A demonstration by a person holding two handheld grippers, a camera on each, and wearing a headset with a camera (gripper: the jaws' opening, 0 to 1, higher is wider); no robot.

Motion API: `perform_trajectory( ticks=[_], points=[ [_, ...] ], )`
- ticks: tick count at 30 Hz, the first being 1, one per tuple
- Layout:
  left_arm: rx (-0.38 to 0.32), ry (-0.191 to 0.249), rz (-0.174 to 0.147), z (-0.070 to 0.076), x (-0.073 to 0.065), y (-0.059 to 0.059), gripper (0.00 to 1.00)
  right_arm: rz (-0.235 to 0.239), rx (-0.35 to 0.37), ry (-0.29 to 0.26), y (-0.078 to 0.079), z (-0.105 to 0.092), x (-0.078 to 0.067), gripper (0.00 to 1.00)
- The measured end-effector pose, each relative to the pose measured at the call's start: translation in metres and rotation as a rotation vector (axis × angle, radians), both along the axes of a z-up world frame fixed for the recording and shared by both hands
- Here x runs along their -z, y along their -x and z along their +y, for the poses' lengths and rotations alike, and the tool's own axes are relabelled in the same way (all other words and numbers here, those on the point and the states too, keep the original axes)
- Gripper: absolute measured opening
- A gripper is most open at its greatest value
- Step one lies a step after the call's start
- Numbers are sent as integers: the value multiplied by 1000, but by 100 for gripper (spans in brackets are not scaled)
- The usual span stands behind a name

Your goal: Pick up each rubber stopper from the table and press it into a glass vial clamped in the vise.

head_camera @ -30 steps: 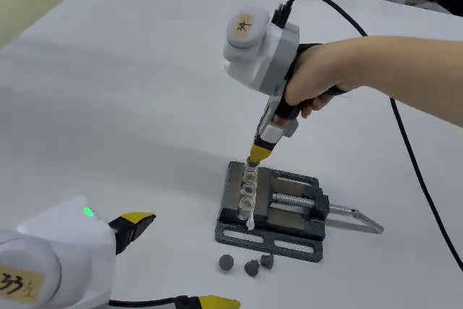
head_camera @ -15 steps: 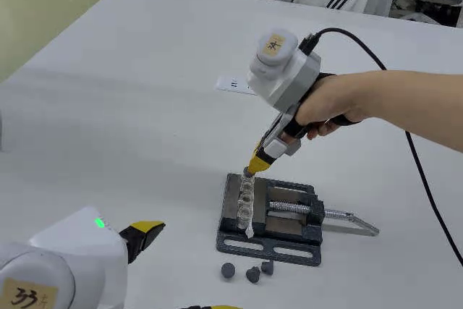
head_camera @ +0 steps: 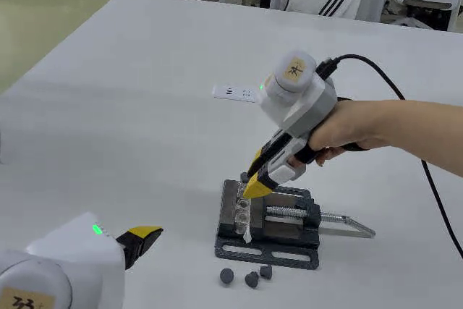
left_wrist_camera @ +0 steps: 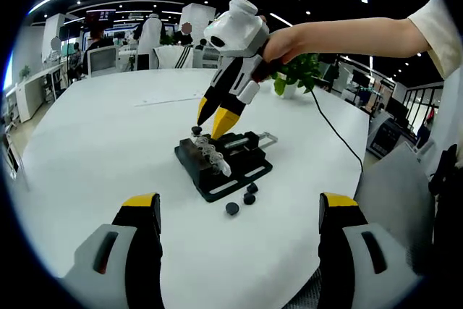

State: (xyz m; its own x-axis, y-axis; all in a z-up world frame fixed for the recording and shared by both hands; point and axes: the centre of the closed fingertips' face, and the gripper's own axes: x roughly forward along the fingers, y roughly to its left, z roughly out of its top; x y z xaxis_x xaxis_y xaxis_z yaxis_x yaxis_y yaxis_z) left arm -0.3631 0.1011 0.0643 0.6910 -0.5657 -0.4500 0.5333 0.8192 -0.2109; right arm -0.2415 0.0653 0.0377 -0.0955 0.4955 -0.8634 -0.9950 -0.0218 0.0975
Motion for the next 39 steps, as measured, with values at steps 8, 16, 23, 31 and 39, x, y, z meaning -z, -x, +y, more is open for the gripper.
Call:
perform_trajectory(
  ticks=[8,16,23,31,39],
  points=[
    [1,-4,0,4,1,1,89,-31,11,-47,14,-14,-3,57],
    [7,-7,-1,3,2,5,89,-49,14,-76,35,-26,-1,63],
    [7,-8,-1,5,3,8,89,-50,1,-81,55,-28,0,58],
    [-4,-6,1,9,5,11,89,-37,-36,-93,83,-21,5,49],
    [-18,-3,3,13,6,14,89,-29,-153,-51,99,-9,16,37]
  ],
)
